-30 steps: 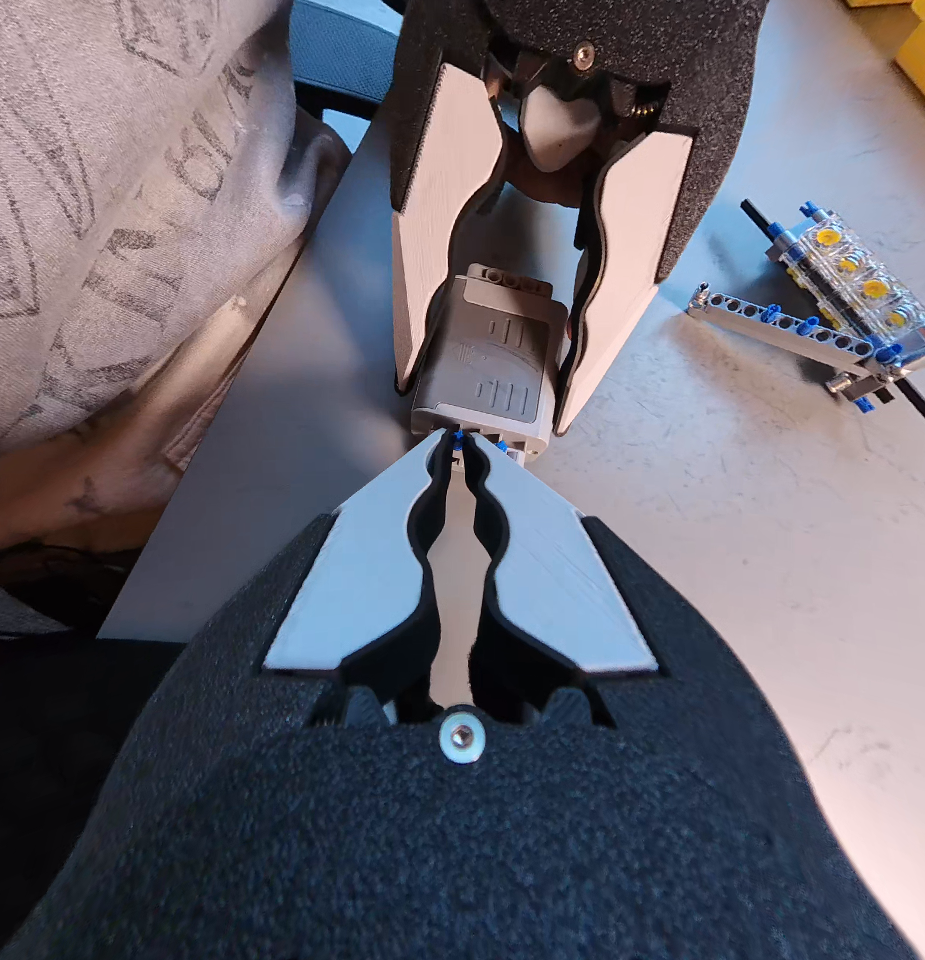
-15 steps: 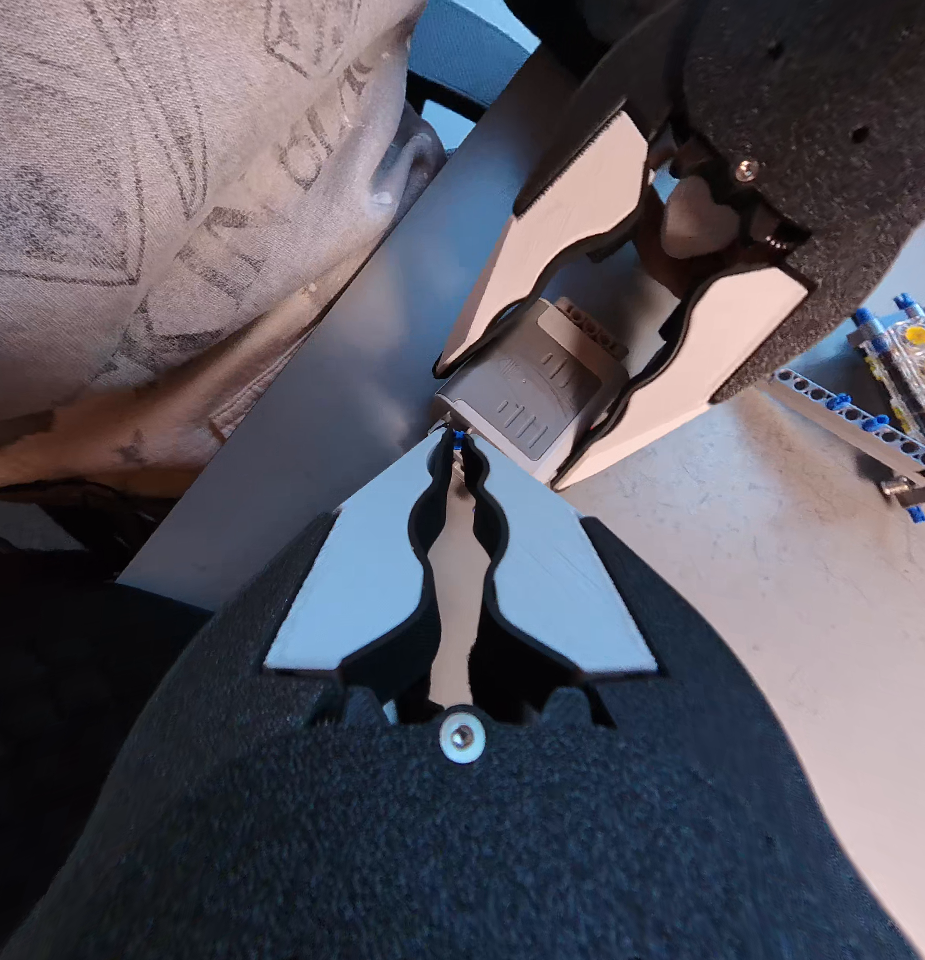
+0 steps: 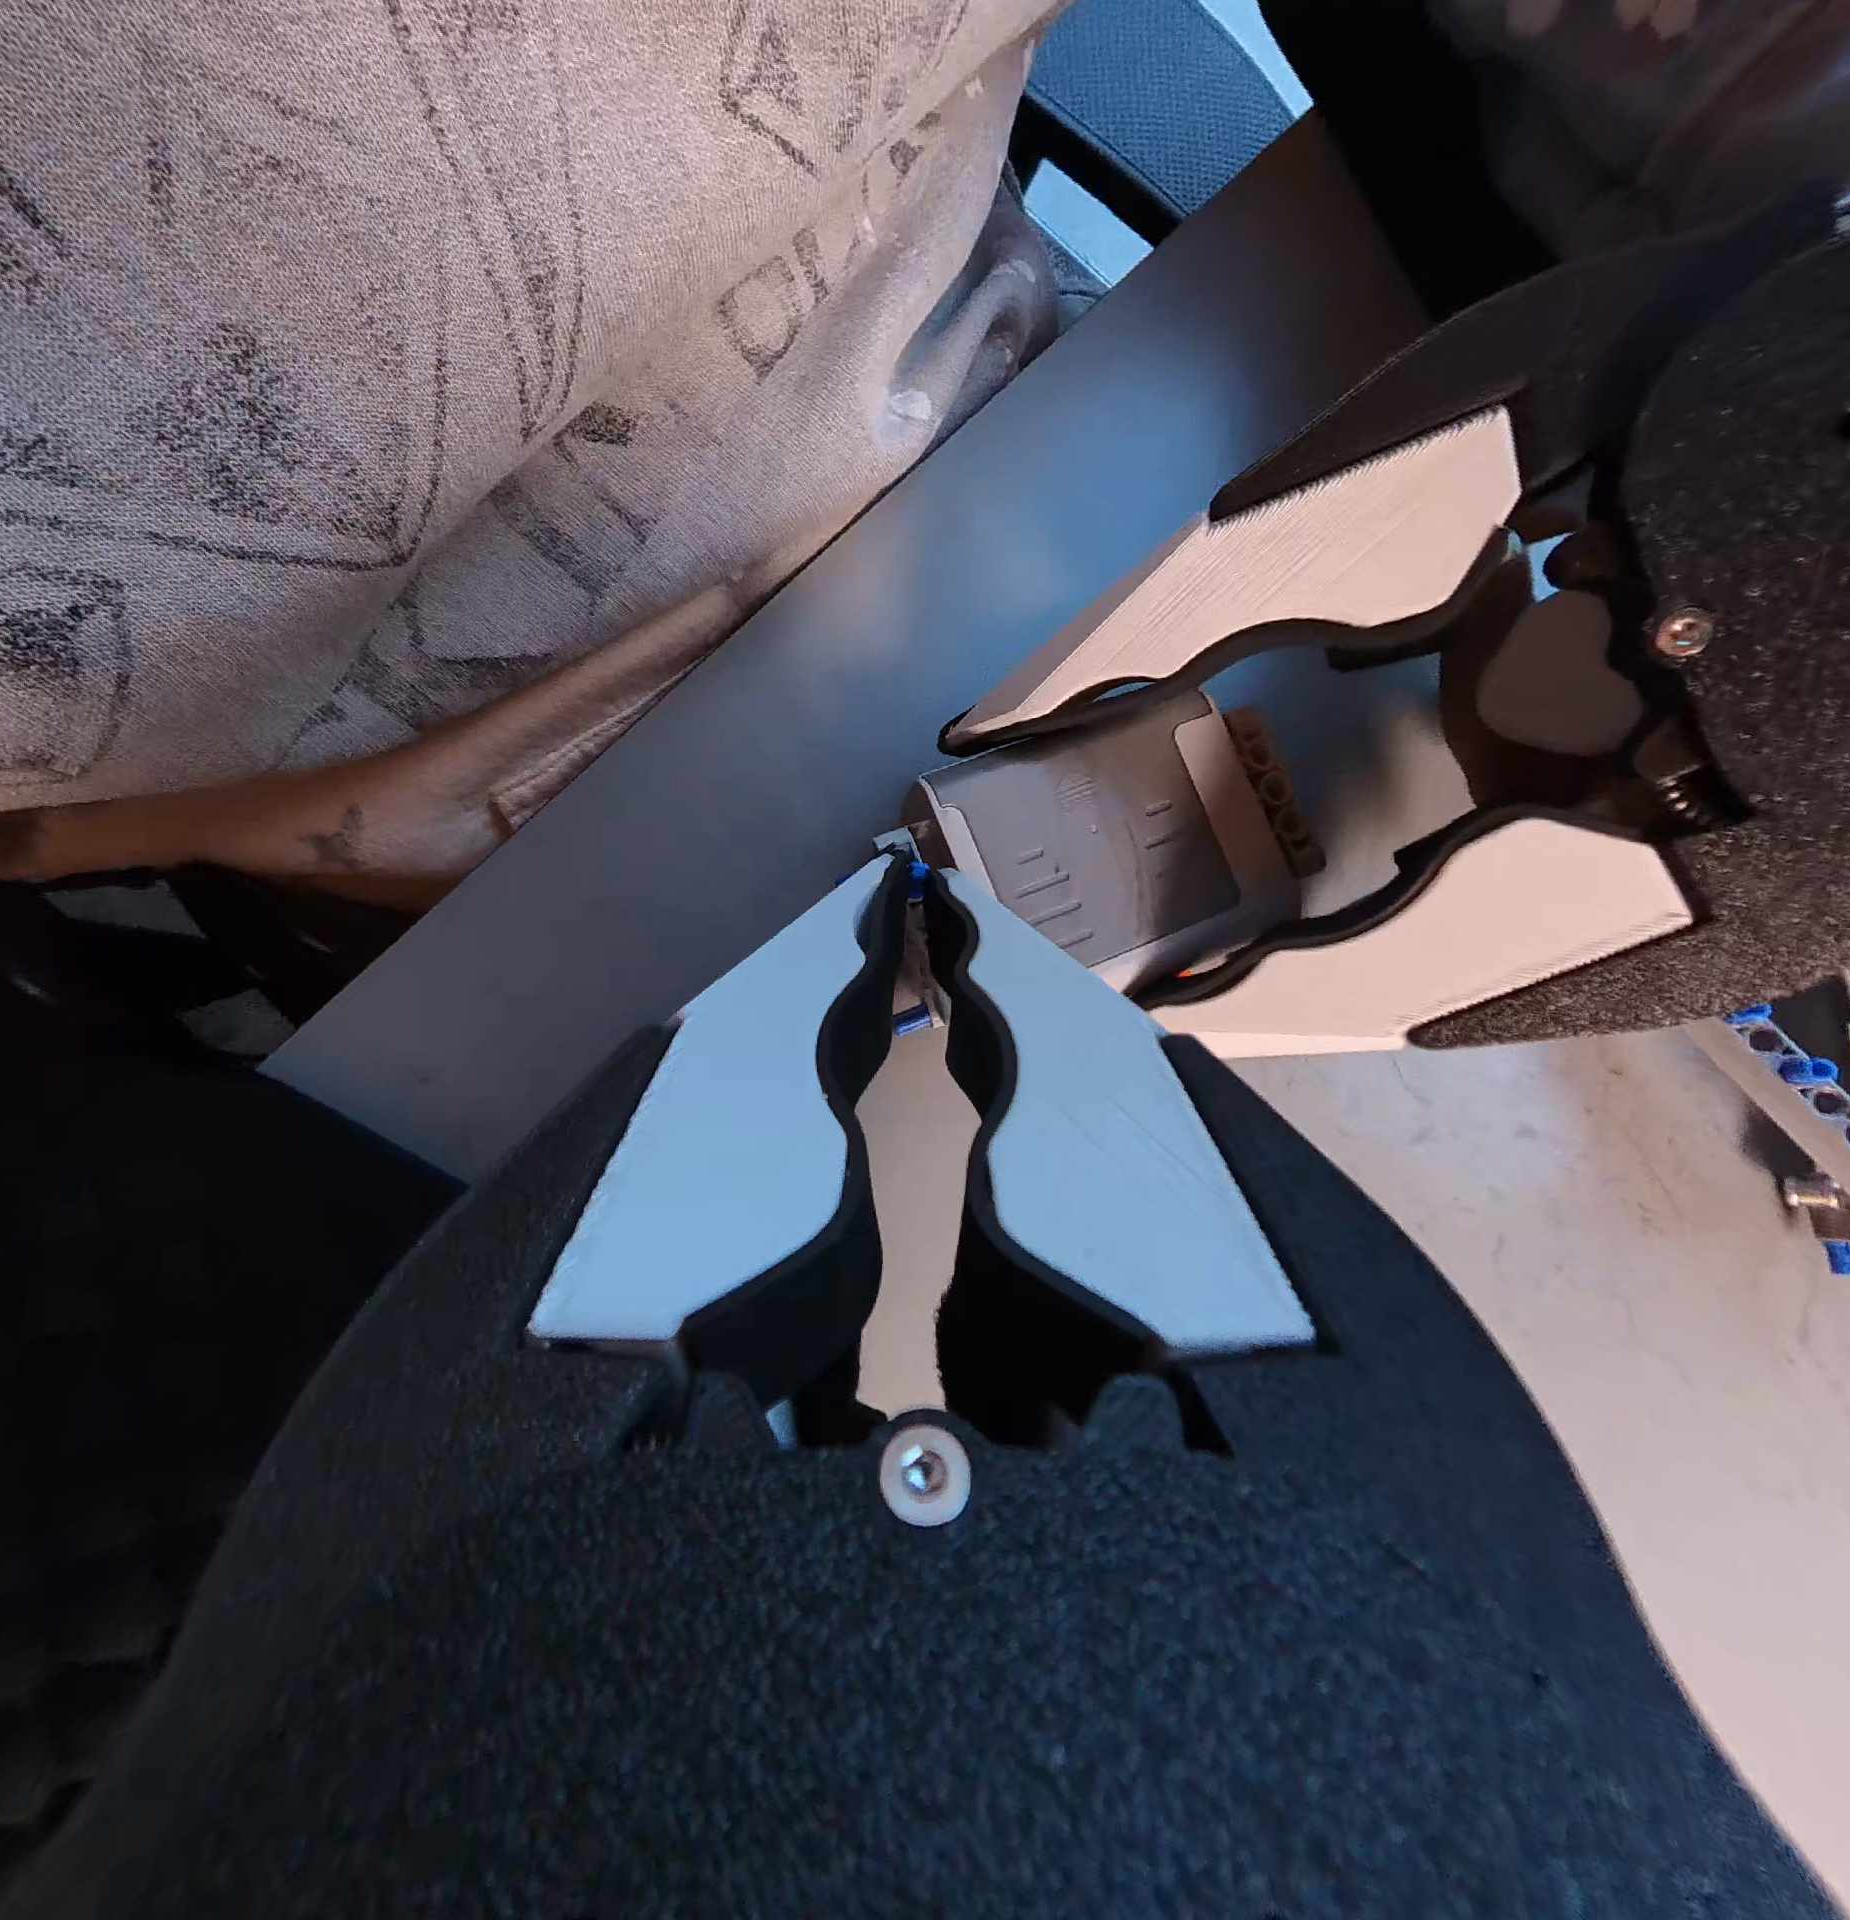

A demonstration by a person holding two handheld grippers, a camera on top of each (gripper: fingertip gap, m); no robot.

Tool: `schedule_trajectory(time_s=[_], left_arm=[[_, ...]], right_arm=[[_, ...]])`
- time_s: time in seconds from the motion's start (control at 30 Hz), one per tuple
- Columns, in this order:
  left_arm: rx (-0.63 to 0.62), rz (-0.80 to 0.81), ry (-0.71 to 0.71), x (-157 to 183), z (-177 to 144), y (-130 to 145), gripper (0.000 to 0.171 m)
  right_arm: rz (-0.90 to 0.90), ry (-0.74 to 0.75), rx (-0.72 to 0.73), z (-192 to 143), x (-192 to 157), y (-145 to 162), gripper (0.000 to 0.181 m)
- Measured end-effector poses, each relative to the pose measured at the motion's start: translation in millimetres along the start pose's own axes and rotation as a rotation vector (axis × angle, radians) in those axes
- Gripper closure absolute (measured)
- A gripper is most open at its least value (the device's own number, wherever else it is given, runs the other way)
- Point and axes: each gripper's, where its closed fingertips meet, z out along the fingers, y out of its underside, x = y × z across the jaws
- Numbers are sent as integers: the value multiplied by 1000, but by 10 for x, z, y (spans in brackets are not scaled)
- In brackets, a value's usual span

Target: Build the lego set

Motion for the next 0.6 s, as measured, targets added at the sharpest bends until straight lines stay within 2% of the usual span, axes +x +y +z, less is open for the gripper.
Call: schedule_trajectory(time_s=[0.2,0.6], left_arm=[[14,-31,-34,-29,-5,-5,109],[48,-235,-296,-180,-15,-10,109]], right_arm=[[93,37,21,-18,17,32,179],[380,279,-12,-112,112,180,179]])
